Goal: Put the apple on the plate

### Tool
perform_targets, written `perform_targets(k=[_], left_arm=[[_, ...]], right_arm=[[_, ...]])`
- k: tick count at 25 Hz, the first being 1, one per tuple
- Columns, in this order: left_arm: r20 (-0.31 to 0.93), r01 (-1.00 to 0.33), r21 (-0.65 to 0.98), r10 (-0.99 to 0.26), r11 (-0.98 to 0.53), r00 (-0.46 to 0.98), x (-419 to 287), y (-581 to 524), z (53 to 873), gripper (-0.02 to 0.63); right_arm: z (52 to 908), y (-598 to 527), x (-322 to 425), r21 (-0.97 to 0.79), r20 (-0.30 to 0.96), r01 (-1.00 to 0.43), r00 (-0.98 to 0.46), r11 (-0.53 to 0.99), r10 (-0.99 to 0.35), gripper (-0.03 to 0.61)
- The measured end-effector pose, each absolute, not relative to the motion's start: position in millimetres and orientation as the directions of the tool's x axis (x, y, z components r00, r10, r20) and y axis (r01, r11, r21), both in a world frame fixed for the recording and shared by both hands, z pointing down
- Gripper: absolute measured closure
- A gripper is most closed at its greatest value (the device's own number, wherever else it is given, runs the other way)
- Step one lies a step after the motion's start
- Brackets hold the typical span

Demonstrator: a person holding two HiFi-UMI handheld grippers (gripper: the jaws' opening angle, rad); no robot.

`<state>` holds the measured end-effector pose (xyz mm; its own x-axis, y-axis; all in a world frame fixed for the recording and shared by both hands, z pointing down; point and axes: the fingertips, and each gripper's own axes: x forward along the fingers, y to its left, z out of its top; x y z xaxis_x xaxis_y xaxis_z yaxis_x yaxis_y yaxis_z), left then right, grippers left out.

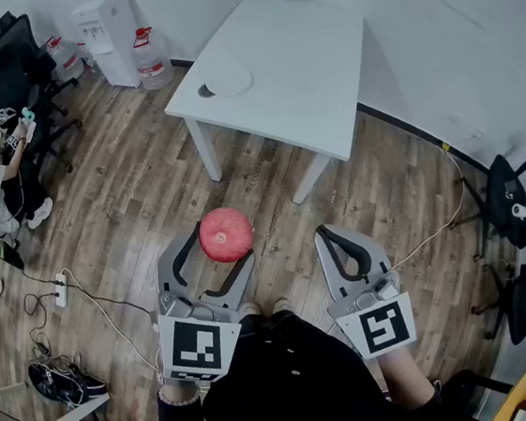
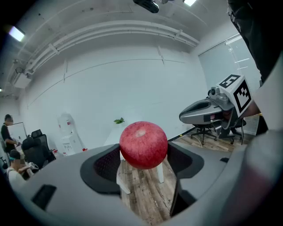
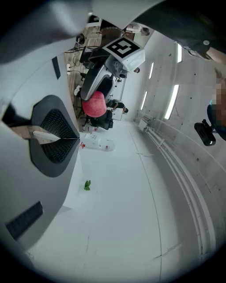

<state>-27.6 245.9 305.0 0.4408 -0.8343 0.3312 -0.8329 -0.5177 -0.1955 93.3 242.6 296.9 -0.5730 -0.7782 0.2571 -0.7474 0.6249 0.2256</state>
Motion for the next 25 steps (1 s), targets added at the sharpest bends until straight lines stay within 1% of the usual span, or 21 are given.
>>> perform_targets(k=[6, 9, 13, 17, 25], left_arm=[[0.316, -0.817, -0.217, -0.83, -0.534, 0.459, -31.2, 246.5, 304.3, 0.27], [0.323, -0.831, -0.192, -0.833, -0.522, 0.448, -32.5, 246.3, 304.8, 0.27], [0.316, -0.818, -0.211, -0.83, -0.535, 0.46, -34.9, 245.3, 305.4, 0.27], [0.327, -0.833, -0.183, -0.832, -0.522, 0.449, -40.3, 246.7, 306.1, 0.27], [0.329, -0.831, -0.178, -0.828, -0.527, 0.455, -53.6, 246.7, 308.8, 0.27]], right_arm=[[296.3, 244.5, 88.5, 0.231, 0.258, -0.746, -0.571, 0.624, -0.779, 0.537], [297.3, 244.0, 88.1, 0.231, 0.262, -0.746, -0.57, 0.624, -0.779, 0.537], [296.5, 242.9, 85.5, 0.232, 0.257, -0.749, -0.569, 0.621, -0.781, 0.537], [295.6, 243.2, 83.8, 0.217, 0.253, -0.764, -0.558, 0.608, -0.791, 0.537], [294.2, 242.8, 78.1, 0.218, 0.238, -0.786, -0.532, 0.579, -0.812, 0.537]])
